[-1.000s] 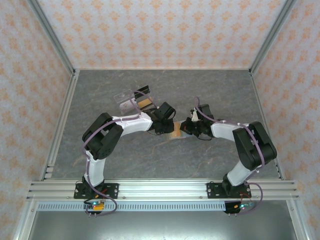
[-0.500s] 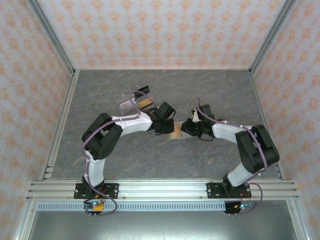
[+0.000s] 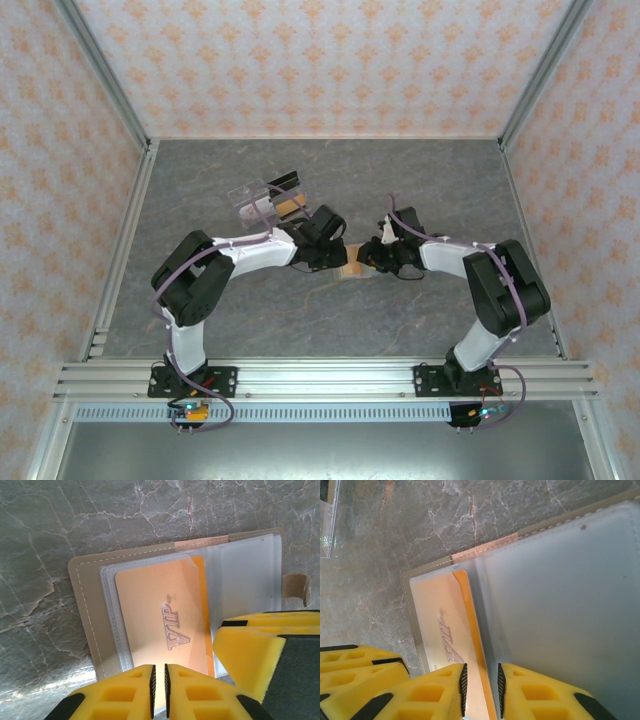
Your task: Take the credit cards out of the card holder
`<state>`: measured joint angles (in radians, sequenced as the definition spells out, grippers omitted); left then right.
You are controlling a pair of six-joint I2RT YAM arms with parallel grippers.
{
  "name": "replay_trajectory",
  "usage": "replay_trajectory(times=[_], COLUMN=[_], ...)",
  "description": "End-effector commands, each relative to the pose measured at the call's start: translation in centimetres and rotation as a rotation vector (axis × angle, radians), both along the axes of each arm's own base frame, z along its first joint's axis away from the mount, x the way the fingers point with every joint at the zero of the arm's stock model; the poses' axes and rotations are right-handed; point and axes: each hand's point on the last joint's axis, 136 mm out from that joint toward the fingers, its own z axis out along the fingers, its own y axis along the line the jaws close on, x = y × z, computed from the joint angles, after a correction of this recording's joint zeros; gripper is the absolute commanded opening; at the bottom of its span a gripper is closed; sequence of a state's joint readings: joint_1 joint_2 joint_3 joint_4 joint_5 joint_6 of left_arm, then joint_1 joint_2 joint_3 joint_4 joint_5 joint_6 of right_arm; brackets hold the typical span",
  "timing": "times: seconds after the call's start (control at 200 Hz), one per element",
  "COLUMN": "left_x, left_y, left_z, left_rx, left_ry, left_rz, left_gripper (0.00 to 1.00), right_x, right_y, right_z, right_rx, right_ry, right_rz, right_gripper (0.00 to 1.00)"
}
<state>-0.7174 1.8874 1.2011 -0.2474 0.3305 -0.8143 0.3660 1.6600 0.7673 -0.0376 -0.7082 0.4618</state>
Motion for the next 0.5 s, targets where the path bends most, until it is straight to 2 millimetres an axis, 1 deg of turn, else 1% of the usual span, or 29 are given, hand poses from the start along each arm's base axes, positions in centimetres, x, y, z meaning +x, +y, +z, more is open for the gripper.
replay_trajectory(times=[0.0, 0.02, 0.03, 0.05, 0.13, 0.225, 0.375, 0.495], left_x=[0.3, 0.3, 0.2, 0.1, -0.1, -0.2, -0.4, -0.5], left_y=[0.0, 0.1, 0.1, 0.3, 0.6, 1.1, 1.0, 0.9], left_z=[-0.5, -0.5, -1.4, -1.9, -2.6, -3.1, -3.8, -4.4], left_rx=[-0.011, -0.010, 0.004, 0.014, 0.042, 0.065, 0.068, 0.063], left_ry=[0.013, 0.015, 0.031, 0.041, 0.056, 0.060, 0.076, 0.087], left_rz=[0.014, 0.015, 0.015, 0.015, 0.020, 0.025, 0.022, 0.018], left_gripper=[0.15, 0.15, 0.15, 0.15, 0.14, 0.14, 0.12, 0.10], right_x=[0.4, 0.4, 0.3, 0.4, 0.3, 0.3, 0.2, 0.1], right_y=[0.6, 0.6, 0.6, 0.6, 0.7, 1.0, 1.4, 1.9], right_z=[0.4, 0.4, 0.3, 0.4, 0.2, 0.2, -0.1, 0.0], right_rx=[0.015, 0.015, 0.016, 0.017, 0.022, 0.036, 0.058, 0.092], right_ry=[-0.010, -0.008, -0.005, -0.008, -0.001, 0.001, 0.011, 0.015], right_rz=[0.023, 0.023, 0.023, 0.026, 0.029, 0.036, 0.049, 0.064], right_gripper=[0.26, 0.26, 0.26, 0.26, 0.26, 0.26, 0.24, 0.21])
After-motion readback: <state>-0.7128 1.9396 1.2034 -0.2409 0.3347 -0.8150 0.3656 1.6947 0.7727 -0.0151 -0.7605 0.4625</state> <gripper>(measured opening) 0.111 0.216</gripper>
